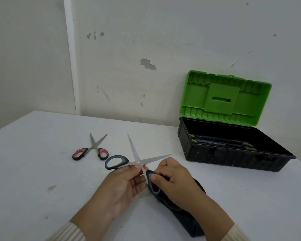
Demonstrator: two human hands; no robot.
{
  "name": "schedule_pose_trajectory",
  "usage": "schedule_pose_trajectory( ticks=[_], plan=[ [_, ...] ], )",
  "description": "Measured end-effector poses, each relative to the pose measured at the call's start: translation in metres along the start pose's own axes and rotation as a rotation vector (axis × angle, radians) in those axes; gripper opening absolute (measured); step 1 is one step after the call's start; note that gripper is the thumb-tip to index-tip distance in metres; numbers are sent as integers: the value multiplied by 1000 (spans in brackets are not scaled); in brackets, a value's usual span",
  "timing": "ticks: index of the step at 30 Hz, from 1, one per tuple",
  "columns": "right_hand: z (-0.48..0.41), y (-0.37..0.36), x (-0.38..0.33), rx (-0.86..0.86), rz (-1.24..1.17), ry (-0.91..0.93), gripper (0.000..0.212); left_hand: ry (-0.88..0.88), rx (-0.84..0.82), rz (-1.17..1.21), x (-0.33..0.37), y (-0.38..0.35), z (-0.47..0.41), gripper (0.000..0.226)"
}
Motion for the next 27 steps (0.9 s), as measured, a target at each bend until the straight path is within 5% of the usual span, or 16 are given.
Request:
schedule_pose_trajectory(
  ticks=[5,10,13,19,23,27],
  plan=[
    [-4,11,10,-5,-4,-18,12,-103,93,-47,16,15,-5,23],
    [-9,63,42,305,-71,-124,25,-99,104,-225,8,15,-2,21],
    [-6,79,21,468,3,4,28,-92,75,-330,-2,8,-1,16],
    [2,-3,-27,134,92,304,17,-237,71,-550,3,2,3,15],
    [-5,10,-8,310,62,203,12,-274,79,-566,6,-1,5,18],
    [1,-4,-17,220,56,247,14,-293,77,-557,6,-1,6,16]
  ],
)
Point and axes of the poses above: each hand's wrist, its own z-axis away from the middle knuckle, its own y-axis out of the back of the hand, x = y × z, the point moved 9 cm from there along -z, towards the middle knuckle, and after that the axes turned 11 degrees about x, right-handed, at the moved point
